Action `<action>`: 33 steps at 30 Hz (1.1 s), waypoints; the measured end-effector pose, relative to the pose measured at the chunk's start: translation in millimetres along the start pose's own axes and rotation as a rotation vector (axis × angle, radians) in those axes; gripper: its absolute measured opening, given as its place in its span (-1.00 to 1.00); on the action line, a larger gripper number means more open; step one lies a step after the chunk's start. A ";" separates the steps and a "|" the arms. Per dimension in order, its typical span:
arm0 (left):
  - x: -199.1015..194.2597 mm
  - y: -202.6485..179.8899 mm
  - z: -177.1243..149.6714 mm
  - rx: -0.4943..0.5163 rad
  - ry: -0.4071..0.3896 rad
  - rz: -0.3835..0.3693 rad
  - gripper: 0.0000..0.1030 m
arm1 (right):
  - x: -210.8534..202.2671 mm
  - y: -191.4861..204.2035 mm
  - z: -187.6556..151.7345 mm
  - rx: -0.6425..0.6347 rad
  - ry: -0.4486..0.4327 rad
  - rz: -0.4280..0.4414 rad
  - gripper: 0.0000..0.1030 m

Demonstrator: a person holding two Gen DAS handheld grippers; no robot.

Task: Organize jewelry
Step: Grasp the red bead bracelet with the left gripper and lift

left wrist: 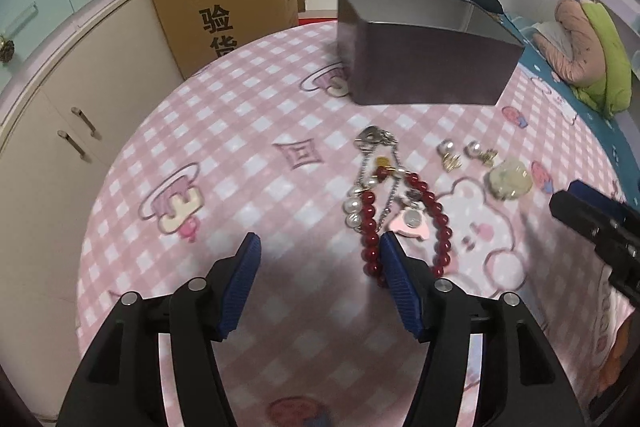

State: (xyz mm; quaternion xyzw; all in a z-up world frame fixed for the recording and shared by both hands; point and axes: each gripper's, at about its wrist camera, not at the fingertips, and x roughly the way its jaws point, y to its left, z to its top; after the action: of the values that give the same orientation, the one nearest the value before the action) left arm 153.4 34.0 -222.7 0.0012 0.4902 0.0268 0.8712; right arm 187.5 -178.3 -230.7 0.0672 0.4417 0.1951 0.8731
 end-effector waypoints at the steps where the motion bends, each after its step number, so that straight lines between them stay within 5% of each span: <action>1: -1.2 3.3 -1.8 0.000 0.002 0.002 0.17 | -0.1 0.8 -0.7 -0.002 0.001 -0.002 0.08; 8: -7.3 9.3 -6.3 0.016 0.017 -0.019 -0.10 | 1.7 6.0 -3.9 -0.008 0.011 -0.002 0.08; 16: -10.4 1.4 -8.5 0.073 -0.025 -0.050 -0.88 | 0.9 8.7 -4.1 -0.017 0.011 -0.010 0.08; 33: -49.6 23.8 6.3 -0.002 -0.102 -0.300 -0.88 | 31.1 31.9 10.7 -0.137 0.032 -0.098 0.15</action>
State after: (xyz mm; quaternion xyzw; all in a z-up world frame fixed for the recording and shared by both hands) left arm 131.9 55.5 -176.4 -0.0714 0.4400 -0.1033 0.8892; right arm 203.6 -136.0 -238.2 -0.0176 0.4441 0.1829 0.8769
